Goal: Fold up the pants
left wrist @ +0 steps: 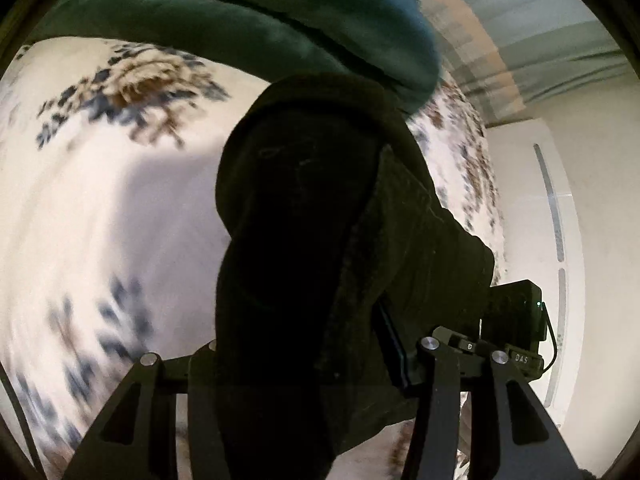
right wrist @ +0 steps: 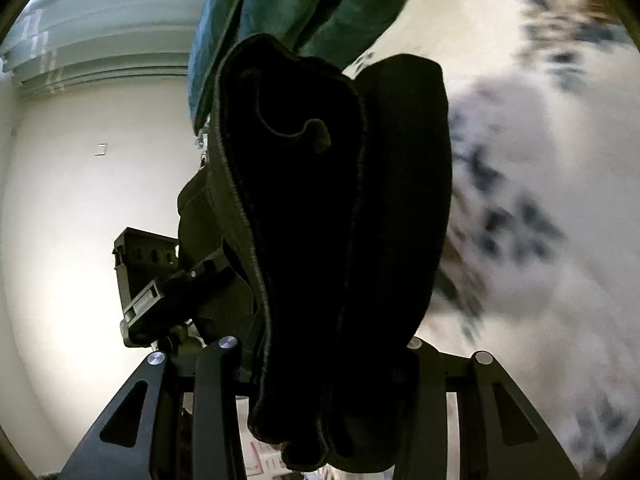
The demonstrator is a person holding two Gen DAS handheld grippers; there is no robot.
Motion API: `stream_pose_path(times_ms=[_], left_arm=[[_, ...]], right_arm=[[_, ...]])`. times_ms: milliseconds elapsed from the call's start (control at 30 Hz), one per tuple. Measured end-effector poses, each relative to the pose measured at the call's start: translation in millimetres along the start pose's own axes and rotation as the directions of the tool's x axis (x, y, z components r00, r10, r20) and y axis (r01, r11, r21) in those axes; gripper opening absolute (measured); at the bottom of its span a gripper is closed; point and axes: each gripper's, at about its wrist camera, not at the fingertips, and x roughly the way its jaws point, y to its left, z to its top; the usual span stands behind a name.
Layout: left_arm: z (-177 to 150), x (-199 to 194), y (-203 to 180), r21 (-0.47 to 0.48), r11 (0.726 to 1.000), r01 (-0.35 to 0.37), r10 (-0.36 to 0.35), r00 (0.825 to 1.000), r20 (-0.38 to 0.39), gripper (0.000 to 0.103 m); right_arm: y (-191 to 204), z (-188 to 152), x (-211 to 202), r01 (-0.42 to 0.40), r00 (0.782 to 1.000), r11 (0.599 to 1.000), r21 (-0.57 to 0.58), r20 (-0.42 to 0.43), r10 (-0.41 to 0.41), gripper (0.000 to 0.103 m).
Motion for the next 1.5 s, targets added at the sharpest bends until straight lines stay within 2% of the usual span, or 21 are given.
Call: stream_pose_path(times_ms=[100, 200, 267, 433, 467, 533, 567, 600, 633, 667, 733, 800, 867, 900, 933, 1000, 1033, 1133, 1300, 1367, 1500], left_arm=[[30.3, 27.0, 47.5, -0.040, 0.999, 0.015, -0.015, 1.000, -0.014, 0.048], [33.4, 56.0, 96.3, -0.115, 0.993, 0.042, -0.047, 0.998, -0.046, 0.048], [30.1, 71.4, 112.8, -0.149, 0.987, 0.058, -0.069, 0.995, -0.069, 0.049], [30.1, 85.2, 125.3, -0.167, 0.982, 0.090, -0.107, 0.990, -0.093, 0.064], [29.6, 88.7, 129.0, -0.185, 0.978, 0.099, -0.119, 0.987, -0.105, 0.067], [30.5, 87.1, 131.8, -0.224, 0.970, 0.098, -0.128, 0.984, -0.123, 0.070], [30.0, 83.8, 129.4, -0.255, 0.965, 0.066, -0.105, 0.984, -0.143, 0.071], [26.7, 75.1, 126.6, -0.268, 0.963, 0.040, -0.084, 0.984, -0.158, 0.071], [25.3, 68.2, 118.1, -0.264, 0.964, -0.004, -0.045, 0.983, -0.178, 0.071], [25.9, 60.9, 107.5, -0.238, 0.970, -0.040, -0.003, 0.984, -0.177, 0.070], [19.3, 43.2, 87.0, -0.163, 0.975, -0.152, 0.127, 0.980, -0.152, 0.070], [6.6, 20.1, 60.5, -0.066, 0.949, -0.308, 0.303, 0.950, -0.074, 0.071], [-13.9, -4.6, 33.1, 0.021, 0.905, -0.425, 0.425, 0.905, 0.003, 0.077], [-21.4, -12.4, 28.5, 0.046, 0.891, -0.451, 0.451, 0.892, 0.022, 0.088], [-29.5, -22.7, 21.8, 0.068, 0.876, -0.477, 0.476, 0.879, 0.039, 0.093], [-52.5, -47.6, 4.7, 0.113, 0.837, -0.536, 0.530, 0.844, 0.076, 0.097], [-51.3, -50.4, -7.0, 0.117, 0.825, -0.552, 0.544, 0.834, 0.096, 0.097], [-69.8, -87.7, -34.3, 0.112, 0.819, -0.562, 0.544, 0.824, 0.157, 0.097], [-101.4, -159.0, -105.2, 0.098, 0.782, -0.616, 0.579, 0.775, 0.253, 0.097], [-115.3, -190.1, -132.4, 0.100, 0.785, -0.611, 0.566, 0.774, 0.285, 0.097], [-151.7, -243.4, -180.5, 0.108, 0.778, -0.619, 0.554, 0.756, 0.348, 0.097]], right_arm=[[-10.1, 35.2, 53.2, 0.028, 1.000, 0.999, 0.023, 0.004, -0.028, 0.043], [-35.5, 58.6, 86.1, 0.075, 0.997, 0.994, 0.075, 0.003, -0.076, 0.043], [-31.4, 65.4, 115.5, 0.110, 0.994, 0.990, 0.091, -0.010, -0.109, 0.043], [-49.3, 67.2, 124.0, 0.153, 0.988, 0.982, 0.111, -0.027, -0.151, 0.043], [-49.2, 81.8, 138.5, 0.156, 0.988, 0.981, 0.113, -0.027, -0.154, 0.044], [-62.1, 65.7, 122.3, 0.173, 0.985, 0.976, 0.132, -0.038, -0.169, 0.051], [-60.2, 51.8, 115.0, 0.189, 0.982, 0.973, 0.133, -0.047, -0.184, 0.055], [-55.8, 53.7, 116.3, 0.217, 0.976, 0.967, 0.137, -0.058, -0.211, 0.066], [-50.0, 44.2, 105.5, 0.248, 0.968, 0.959, 0.134, -0.065, -0.241, 0.084], [-37.8, 41.1, 96.7, 0.287, 0.958, 0.952, 0.110, -0.044, -0.284, 0.093], [-8.3, 34.5, 75.4, 0.392, 0.918, 0.919, 0.040, 0.038, -0.394, 0.097], [14.9, 30.4, 61.7, 0.484, 0.870, 0.875, 0.016, 0.097, -0.483, 0.097], [42.0, 14.0, 44.0, 0.590, 0.797, 0.808, 0.000, 0.159, -0.582, 0.097], [62.2, 4.9, 36.3, 0.642, 0.753, 0.766, -0.001, 0.185, -0.631, 0.097], [75.4, -1.7, 32.2, 0.687, 0.712, 0.727, -0.005, 0.205, -0.671, 0.097], [108.7, -28.2, 17.4, 0.748, 0.648, 0.663, -0.026, 0.247, -0.721, 0.097], [117.7, -33.6, 12.0, 0.760, 0.633, 0.649, -0.032, 0.259, -0.729, 0.097], [154.7, -62.5, 10.3, 0.794, 0.592, 0.605, -0.060, 0.304, -0.746, 0.097], [220.0, -121.9, -38.0, 0.797, 0.580, 0.602, -0.053, 0.347, -0.737, 0.097], [248.2, -145.3, -62.3, 0.801, 0.573, 0.596, -0.058, 0.363, -0.735, 0.097], [319.0, -198.0, -118.0, 0.839, 0.518, 0.536, -0.093, 0.440, -0.734, 0.097]])
